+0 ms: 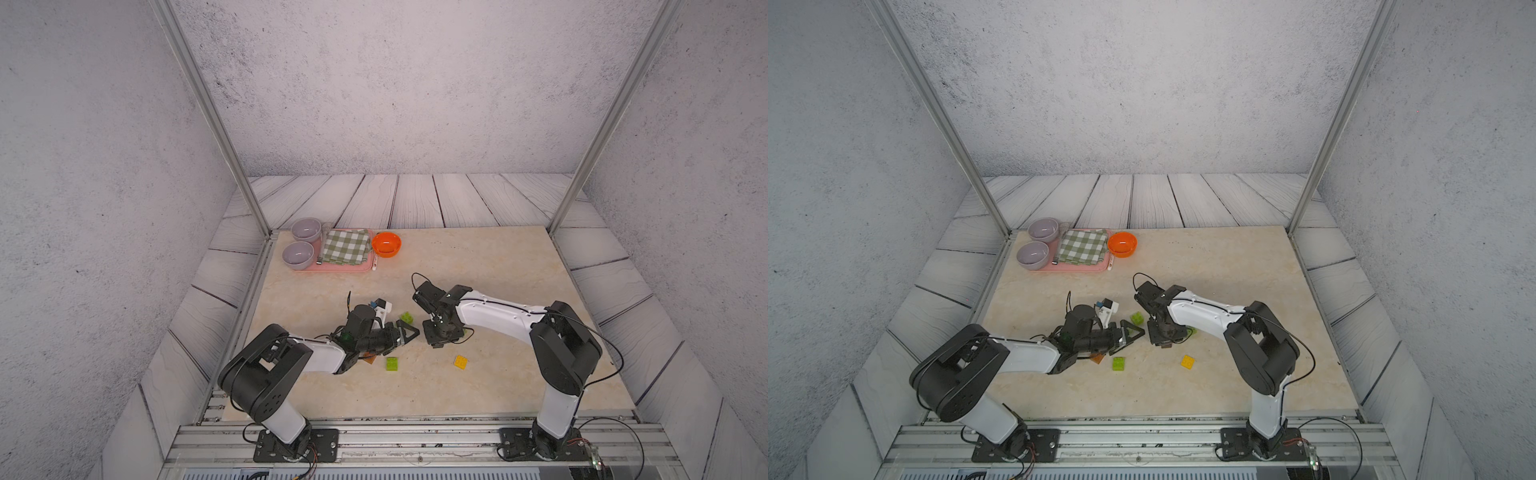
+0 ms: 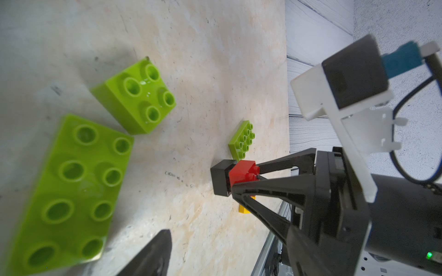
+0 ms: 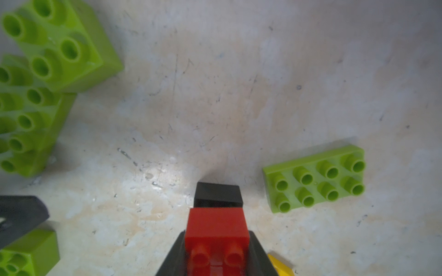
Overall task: Assemble the letter r with lego
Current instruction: Assemble the lego brick with the lego brick.
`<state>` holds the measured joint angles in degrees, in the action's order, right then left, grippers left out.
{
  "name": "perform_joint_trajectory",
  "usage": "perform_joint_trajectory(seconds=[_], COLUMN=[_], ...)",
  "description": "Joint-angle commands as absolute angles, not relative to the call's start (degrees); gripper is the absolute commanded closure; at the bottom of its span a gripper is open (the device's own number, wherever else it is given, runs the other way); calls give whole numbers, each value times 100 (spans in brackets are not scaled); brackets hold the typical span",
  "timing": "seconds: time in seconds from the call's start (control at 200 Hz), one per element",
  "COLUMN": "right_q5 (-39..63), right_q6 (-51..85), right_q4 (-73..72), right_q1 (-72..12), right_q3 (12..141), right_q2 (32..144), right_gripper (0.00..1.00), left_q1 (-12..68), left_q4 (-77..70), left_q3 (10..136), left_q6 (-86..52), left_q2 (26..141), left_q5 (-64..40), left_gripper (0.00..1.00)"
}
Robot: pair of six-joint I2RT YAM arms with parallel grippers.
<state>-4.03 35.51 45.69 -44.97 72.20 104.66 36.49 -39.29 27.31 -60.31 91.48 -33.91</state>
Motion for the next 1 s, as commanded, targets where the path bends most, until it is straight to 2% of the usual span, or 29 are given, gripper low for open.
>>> perform_joint_trajectory(seconds=[0.0,0.215,0.485,0.766,0.871,0.996], right_q5=[-390,-397,-60,285,228,-38], right_q6=[3902,4118,3498,3527,3485,3384], right_q4=[4720,4792,4706,4565,4675,4845], right_q1=[-4464,-4465,-4466,-4461,-4457,-4462], right_q3=[7273,7142,7000,6780,6892,7037], right_q2=[10672,10849,11139,11472,11411,10866], right_gripper=[100,100,100,99,100,100], left_q1=[3630,3630,3639,3628,3590,3577], left_q4=[-3781,-3762,-3619,-3216,-2895,-1612], left_q3=[2754,2760,2803,2835,2806,2951], left_q6=[-5878,-5846,-5776,-5695,-5636,-5268], left_q2=[9009,9011,8988,8643,8244,7481], left_q5=[-3441,-3450,-3481,-3271,-3126,-2811], left_gripper=[19,20,19,19,19,19])
